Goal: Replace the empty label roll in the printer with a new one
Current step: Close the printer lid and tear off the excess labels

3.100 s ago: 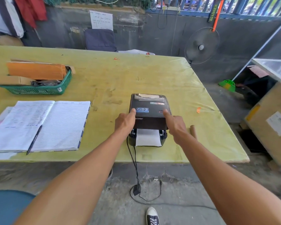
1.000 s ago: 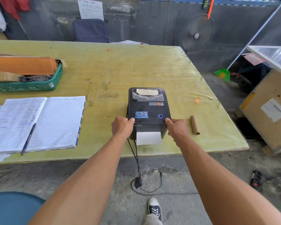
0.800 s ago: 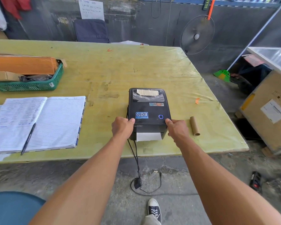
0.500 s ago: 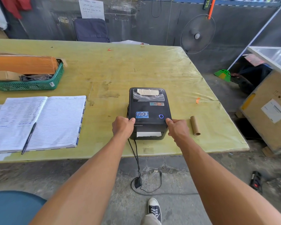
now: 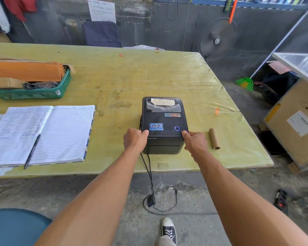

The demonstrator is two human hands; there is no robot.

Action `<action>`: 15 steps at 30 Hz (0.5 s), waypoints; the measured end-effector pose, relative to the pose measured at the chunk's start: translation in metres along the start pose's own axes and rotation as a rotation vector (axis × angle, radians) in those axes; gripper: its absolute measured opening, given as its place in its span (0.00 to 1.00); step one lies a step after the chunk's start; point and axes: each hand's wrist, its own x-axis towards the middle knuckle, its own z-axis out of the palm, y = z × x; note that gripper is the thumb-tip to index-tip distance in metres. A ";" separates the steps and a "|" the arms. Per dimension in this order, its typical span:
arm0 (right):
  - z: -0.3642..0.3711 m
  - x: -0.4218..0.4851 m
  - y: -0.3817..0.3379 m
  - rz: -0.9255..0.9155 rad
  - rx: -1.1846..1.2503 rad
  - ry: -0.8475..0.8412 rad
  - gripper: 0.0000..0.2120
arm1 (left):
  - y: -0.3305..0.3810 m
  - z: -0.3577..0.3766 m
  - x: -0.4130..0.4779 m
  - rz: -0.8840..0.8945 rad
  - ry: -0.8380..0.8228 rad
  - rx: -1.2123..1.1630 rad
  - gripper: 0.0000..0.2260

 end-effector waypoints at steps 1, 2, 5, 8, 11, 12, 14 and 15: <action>0.000 0.000 0.000 0.002 0.000 0.001 0.15 | 0.000 0.000 0.000 0.000 -0.001 0.002 0.24; 0.000 0.000 0.000 0.003 0.002 0.001 0.14 | 0.000 0.000 0.000 -0.001 -0.002 0.003 0.24; -0.001 -0.001 0.000 0.000 0.003 -0.001 0.13 | 0.000 0.000 -0.001 0.002 -0.001 -0.005 0.24; -0.001 -0.001 0.000 -0.002 0.002 0.003 0.13 | 0.000 0.000 -0.001 0.003 -0.001 -0.010 0.23; -0.001 -0.001 -0.001 -0.005 0.005 0.000 0.15 | 0.000 0.000 -0.002 0.001 -0.004 -0.012 0.23; -0.001 -0.001 -0.001 -0.005 0.006 -0.002 0.15 | 0.000 0.000 -0.002 0.005 -0.003 -0.009 0.23; -0.001 -0.001 -0.001 -0.003 0.007 -0.008 0.14 | 0.000 0.000 -0.002 0.016 -0.004 0.003 0.24; -0.001 -0.001 -0.001 -0.002 0.007 -0.011 0.14 | 0.000 -0.001 -0.002 0.017 -0.005 0.007 0.24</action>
